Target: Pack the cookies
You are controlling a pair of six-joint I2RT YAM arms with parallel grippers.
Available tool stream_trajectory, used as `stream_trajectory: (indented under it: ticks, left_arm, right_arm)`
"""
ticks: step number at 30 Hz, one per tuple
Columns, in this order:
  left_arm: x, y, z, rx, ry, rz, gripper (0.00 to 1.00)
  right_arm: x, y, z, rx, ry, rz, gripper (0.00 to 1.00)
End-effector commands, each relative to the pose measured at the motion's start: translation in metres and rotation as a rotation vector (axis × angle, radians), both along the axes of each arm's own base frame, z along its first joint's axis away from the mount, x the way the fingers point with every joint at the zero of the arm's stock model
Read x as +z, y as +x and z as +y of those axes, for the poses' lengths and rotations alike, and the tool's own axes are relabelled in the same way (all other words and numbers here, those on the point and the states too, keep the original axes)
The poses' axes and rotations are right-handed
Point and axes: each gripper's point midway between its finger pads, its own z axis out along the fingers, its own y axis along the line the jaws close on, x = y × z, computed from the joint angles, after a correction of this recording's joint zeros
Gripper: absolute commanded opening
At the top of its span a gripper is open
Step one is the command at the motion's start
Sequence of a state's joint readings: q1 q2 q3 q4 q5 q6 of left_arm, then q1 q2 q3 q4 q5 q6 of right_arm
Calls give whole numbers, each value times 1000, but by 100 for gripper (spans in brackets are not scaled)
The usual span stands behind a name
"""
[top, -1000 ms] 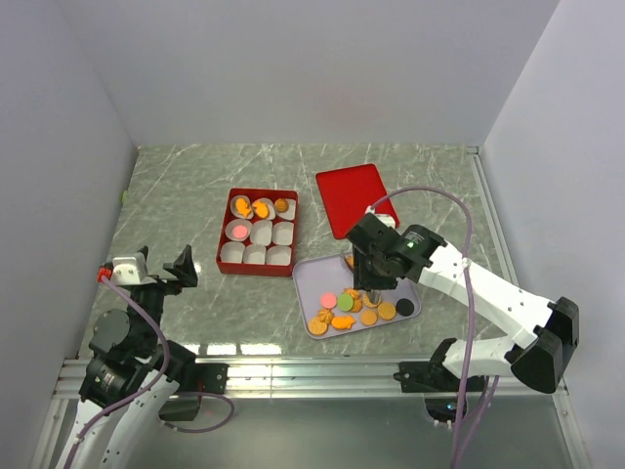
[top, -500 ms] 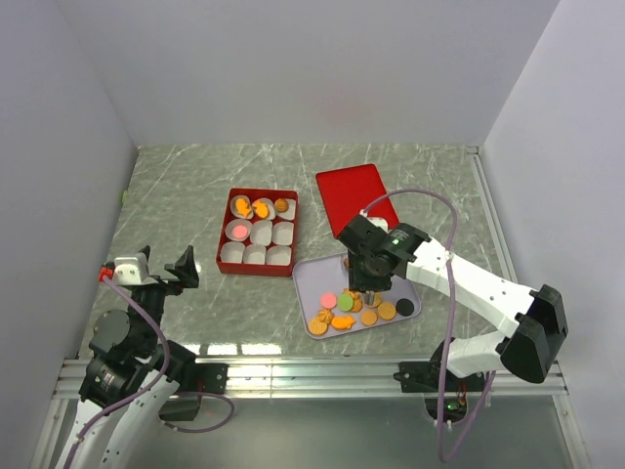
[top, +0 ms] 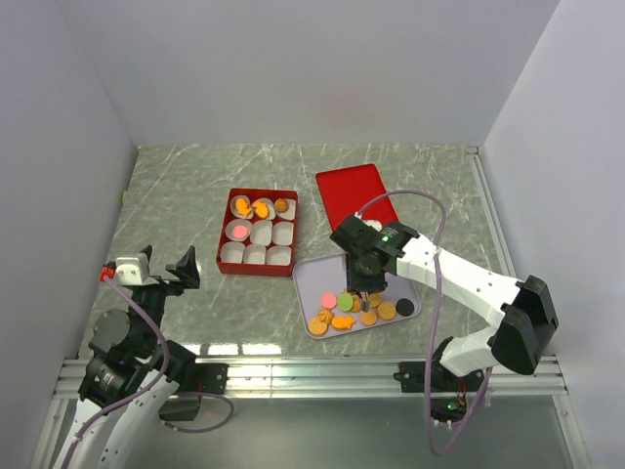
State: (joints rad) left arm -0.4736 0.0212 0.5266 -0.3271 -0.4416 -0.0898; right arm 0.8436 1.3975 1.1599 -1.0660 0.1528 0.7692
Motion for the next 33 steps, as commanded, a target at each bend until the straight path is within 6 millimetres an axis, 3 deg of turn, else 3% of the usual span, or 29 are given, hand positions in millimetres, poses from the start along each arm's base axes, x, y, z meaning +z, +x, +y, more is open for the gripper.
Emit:
stream_trajectory:
  ticks: [1,16,25,33]
  left_arm:
    - [1,-1,-1,-10,9,-10,99]
    - [1,0,-1,-6,9,-8,99]
    - [1,0,1,3,5,-9,99]
    - [1,0,2,15,1,-6,99]
  right_arm:
    - [15,15,8,-25,28,-52,38]
    - [87,23,25,-23,163,-133,37]
    - [138,49,64,51,275,-207,37]
    - [153,76,111,135,331,-209,37]
